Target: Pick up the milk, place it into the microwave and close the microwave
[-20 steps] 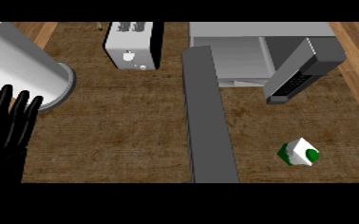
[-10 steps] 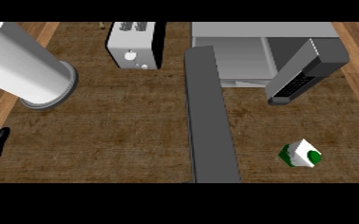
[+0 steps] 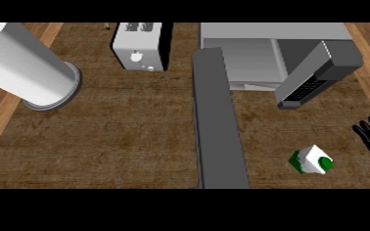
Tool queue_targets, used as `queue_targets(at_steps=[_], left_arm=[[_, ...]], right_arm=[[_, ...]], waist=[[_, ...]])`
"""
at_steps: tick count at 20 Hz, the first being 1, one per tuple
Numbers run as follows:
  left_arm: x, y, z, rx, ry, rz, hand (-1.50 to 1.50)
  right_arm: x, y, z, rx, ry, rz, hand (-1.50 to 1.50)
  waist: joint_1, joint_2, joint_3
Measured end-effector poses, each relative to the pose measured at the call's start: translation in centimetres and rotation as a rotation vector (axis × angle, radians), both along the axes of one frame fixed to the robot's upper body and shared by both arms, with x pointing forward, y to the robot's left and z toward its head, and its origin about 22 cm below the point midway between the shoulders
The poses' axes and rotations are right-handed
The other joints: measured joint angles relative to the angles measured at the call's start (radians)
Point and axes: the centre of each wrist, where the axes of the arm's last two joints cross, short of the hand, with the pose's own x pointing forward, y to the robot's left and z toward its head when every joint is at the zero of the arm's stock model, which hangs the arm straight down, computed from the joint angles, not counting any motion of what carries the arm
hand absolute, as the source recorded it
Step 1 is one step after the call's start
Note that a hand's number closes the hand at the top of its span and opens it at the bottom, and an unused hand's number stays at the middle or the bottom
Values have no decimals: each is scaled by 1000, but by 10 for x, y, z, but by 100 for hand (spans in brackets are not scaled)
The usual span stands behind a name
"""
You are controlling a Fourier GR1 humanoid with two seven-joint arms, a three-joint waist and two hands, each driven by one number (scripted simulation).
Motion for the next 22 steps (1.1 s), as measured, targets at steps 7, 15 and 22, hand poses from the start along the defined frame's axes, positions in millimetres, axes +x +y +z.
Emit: queue_targets(at_steps=[7, 15, 22], left_arm=[[-11, 9, -2, 16, 13, 3, -150], [-20, 11, -7, -6, 14, -4, -150], [-28, 14, -9, -7, 16, -12, -150]], right_arm=[[14, -13, -49, -85, 82, -86, -150], [15, -24, -98, -176, 127, -133, -150], [15, -26, -130, -252, 139, -127, -150]], waist=[[7, 1, 1], [14, 3, 3], [19, 3, 4]])
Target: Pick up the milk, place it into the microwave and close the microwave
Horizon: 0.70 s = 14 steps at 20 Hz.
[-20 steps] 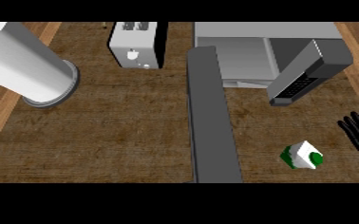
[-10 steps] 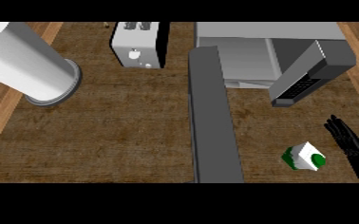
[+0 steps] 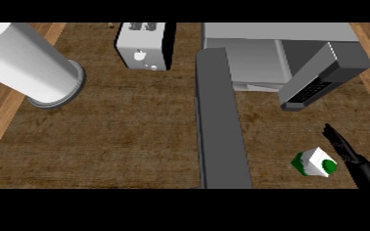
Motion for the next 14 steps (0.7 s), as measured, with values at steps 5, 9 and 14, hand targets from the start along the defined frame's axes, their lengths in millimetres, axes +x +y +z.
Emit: queue_targets(at_steps=[5, 9, 14], left_arm=[[-1, 0, -2, -13, -3, -13, -150], [-6, 4, -2, -6, 2, -22, -150], [-6, 6, -3, -13, -9, -28, -150]], right_arm=[[8, 10, -17, 2, 17, 23, -150], [12, 16, -27, 18, 31, 22, -150], [20, 27, -35, 64, 46, 23, 150]], waist=[[3, 2, 1], [9, 2, 2], [7, 4, 2]])
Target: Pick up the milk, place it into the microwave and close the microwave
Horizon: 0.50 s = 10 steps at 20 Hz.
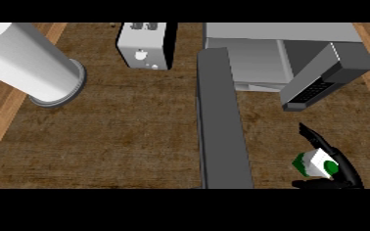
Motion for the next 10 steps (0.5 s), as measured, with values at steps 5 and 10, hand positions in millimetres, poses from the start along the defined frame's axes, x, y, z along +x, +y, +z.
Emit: queue_targets(at_steps=[5, 10], left_arm=[[-3, 0, -2, -12, 7, -9, -150], [-6, 1, -2, -15, 4, -18, -150]], right_arm=[[7, 8, -3, 19, 19, 35, 150], [16, 16, -4, 21, 4, 68, 150]], waist=[[1, 0, 0], [3, 0, -1]])
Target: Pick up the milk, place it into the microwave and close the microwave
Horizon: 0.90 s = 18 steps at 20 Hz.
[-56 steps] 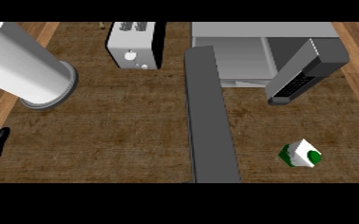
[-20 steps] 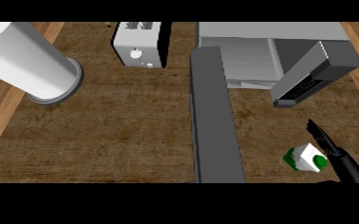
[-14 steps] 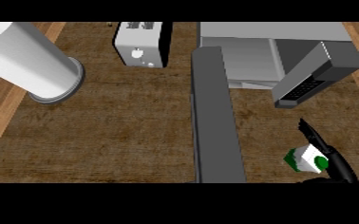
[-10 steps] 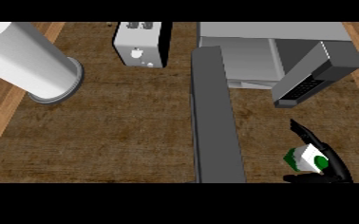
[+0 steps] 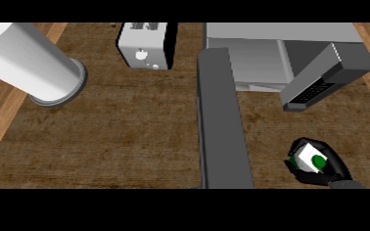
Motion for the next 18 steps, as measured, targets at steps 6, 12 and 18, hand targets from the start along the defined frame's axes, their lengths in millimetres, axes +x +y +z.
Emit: queue_targets(at_steps=[6, 12, 18], left_arm=[[-4, 3, 0, -1, 0, 0, -150], [-8, 3, -1, -12, 3, -2, -150], [-9, 2, -2, -31, 19, 1, -150]], right_arm=[[9, 19, -3, 52, -25, 24, 150], [29, 64, -12, 168, -85, -131, 150], [64, 105, -4, 194, -153, -183, 150]], waist=[[-2, -1, 0], [-7, 0, 0], [-9, 1, -2]])
